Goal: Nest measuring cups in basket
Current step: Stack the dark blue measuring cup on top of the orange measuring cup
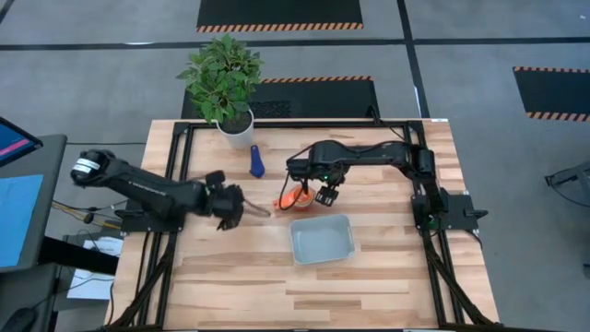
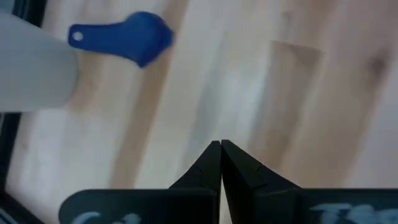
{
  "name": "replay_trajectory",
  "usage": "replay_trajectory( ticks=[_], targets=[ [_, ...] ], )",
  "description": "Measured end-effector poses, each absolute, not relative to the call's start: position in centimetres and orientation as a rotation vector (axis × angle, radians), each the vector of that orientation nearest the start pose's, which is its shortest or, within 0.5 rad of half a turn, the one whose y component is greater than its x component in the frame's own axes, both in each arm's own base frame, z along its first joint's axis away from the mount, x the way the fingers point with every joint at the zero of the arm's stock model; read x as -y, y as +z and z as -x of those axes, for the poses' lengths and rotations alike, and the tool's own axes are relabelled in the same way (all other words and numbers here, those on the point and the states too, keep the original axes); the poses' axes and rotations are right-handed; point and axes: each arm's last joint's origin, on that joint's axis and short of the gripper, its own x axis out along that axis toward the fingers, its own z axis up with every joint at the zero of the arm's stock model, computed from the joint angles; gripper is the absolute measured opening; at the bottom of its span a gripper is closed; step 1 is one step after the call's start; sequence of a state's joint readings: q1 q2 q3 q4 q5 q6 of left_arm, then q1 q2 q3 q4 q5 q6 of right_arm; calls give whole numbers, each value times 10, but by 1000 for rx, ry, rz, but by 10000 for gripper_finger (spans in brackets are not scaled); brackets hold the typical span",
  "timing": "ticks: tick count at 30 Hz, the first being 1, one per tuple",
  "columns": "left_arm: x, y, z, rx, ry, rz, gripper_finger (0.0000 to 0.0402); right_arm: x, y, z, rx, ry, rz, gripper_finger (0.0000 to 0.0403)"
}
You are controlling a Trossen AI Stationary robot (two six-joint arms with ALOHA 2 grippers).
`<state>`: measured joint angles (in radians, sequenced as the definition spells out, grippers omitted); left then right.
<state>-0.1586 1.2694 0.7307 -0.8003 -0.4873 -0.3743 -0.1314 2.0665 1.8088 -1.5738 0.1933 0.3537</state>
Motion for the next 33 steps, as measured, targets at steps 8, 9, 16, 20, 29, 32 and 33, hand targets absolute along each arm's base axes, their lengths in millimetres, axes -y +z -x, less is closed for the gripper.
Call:
replay_trajectory(
  ticks=[8, 9, 16, 20, 29, 32, 33],
  targets=[
    [-39, 208, -238, -854, 488, 328, 5, 56, 270, -336, -1712, -538, -160, 308],
    [-46, 213, -242, -798, 514, 373, 10, 56, 276, -327, -1696, -557, -160, 308],
    [-73, 210, -264, -724, 642, 461, 77, 54, 313, -262, -1518, -771, -333, 308],
    [-79, 191, -277, -761, 772, 483, 127, 44, 331, -238, -1405, -806, -401, 308],
    [-99, 161, -302, -826, 1019, 479, 164, 21, 357, -201, -1265, -746, -416, 308],
    [-101, 144, -305, -894, 1027, 542, 164, 17, 362, -194, -1236, -726, -417, 308],
    [-101, 141, -306, -902, 1036, 552, 164, 15, 364, -192, -1227, -723, -421, 308]
  ],
)
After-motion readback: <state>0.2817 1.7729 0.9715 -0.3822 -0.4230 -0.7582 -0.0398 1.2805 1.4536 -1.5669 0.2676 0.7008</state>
